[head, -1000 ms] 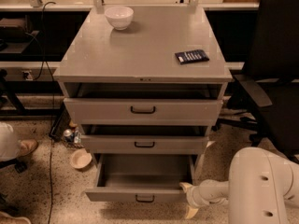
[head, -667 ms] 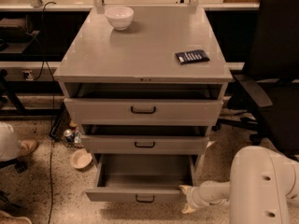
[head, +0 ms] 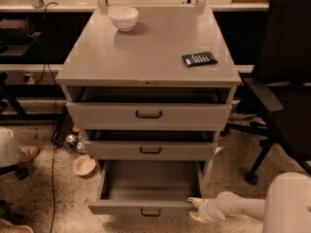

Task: Open bottom drawer

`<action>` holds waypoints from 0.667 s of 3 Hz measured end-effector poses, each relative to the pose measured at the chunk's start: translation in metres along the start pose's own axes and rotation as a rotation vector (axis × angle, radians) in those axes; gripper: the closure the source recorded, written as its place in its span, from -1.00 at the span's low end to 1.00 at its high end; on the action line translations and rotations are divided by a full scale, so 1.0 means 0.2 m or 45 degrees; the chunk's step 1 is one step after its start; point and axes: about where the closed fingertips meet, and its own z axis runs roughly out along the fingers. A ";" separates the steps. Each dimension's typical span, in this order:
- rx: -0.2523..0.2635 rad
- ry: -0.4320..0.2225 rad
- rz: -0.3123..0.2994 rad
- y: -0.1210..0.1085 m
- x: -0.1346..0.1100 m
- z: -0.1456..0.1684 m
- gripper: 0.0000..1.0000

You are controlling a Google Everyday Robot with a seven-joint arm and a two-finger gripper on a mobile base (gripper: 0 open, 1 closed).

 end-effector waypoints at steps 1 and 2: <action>0.004 -0.004 0.020 0.02 0.01 -0.01 1.00; 0.011 -0.013 0.062 0.06 0.02 -0.03 1.00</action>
Offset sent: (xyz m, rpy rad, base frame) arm -0.1145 -0.0771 -0.0009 0.1723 0.1207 -0.3717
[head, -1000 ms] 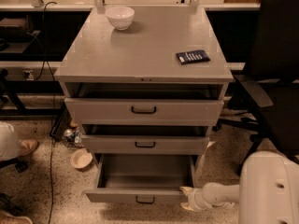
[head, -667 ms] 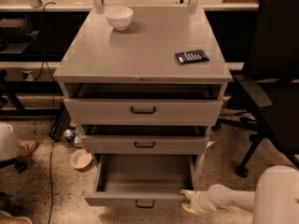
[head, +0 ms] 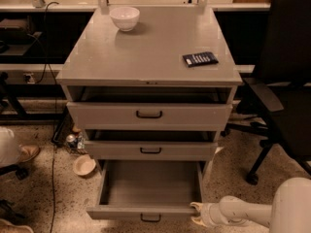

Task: Open bottom drawer

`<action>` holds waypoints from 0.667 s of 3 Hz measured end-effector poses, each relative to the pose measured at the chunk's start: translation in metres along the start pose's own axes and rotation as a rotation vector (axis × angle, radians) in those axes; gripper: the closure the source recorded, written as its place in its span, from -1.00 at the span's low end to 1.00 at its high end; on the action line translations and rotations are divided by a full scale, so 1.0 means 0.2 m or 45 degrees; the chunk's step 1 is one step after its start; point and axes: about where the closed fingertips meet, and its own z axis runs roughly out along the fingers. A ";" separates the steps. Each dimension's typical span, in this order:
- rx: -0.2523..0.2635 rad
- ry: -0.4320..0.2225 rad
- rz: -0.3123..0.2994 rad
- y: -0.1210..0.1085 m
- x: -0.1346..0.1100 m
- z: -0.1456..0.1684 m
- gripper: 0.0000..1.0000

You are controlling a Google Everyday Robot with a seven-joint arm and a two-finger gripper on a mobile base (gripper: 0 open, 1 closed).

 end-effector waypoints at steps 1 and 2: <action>0.001 -0.002 0.006 0.01 0.00 0.00 0.97; 0.014 -0.022 0.071 0.07 0.03 -0.02 0.53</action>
Offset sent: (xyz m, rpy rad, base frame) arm -0.1182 -0.0751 -0.0103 0.2300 0.1196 -0.3910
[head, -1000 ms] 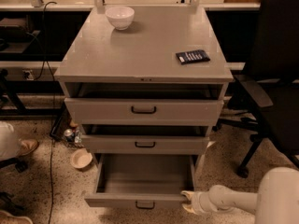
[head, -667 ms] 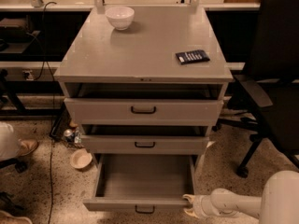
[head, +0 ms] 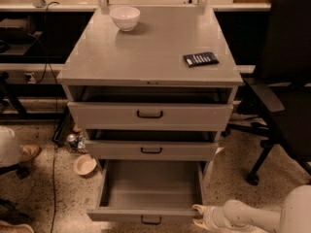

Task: Open bottom drawer

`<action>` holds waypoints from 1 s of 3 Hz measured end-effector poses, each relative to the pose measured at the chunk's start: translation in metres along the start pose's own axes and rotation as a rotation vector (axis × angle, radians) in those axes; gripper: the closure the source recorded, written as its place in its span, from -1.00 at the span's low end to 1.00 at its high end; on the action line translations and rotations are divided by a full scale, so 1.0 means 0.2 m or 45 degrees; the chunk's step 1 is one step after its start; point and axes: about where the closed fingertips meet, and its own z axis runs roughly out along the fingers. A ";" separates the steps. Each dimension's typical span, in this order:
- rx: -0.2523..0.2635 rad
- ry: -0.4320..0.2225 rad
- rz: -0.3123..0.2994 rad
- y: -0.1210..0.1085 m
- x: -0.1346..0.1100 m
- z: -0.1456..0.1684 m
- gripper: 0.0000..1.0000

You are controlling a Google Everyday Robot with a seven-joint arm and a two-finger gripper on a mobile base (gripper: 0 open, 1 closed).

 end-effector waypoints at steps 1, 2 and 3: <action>0.000 0.000 0.000 0.00 -0.01 -0.01 0.08; -0.004 -0.007 0.000 0.00 -0.01 0.00 -0.57; -0.006 -0.053 -0.005 0.00 -0.01 -0.02 -0.99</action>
Offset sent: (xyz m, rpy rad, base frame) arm 0.0003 0.0004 0.0028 0.0001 0.0001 0.0002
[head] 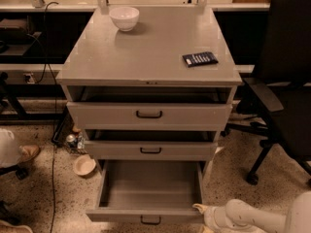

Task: Open bottom drawer

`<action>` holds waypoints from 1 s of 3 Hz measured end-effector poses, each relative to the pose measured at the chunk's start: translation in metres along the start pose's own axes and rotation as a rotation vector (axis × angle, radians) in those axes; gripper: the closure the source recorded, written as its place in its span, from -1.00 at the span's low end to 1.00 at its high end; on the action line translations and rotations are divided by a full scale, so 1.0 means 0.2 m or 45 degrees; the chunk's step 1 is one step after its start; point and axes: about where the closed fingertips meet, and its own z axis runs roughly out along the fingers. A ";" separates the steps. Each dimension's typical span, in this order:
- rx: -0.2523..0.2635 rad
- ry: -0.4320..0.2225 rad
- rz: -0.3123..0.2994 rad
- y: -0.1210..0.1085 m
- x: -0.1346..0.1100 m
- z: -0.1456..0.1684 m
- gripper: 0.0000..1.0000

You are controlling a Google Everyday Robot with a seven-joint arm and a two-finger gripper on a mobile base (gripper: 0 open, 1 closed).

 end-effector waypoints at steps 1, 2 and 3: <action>0.052 -0.113 0.010 -0.06 0.01 -0.07 -1.00; 0.153 -0.247 -0.012 -0.20 0.05 -0.31 -1.00; 0.189 -0.327 -0.017 -0.33 0.12 -0.50 -1.00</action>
Offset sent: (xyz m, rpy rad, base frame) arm 0.0333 -0.0925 0.1201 0.3593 -0.1975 0.0255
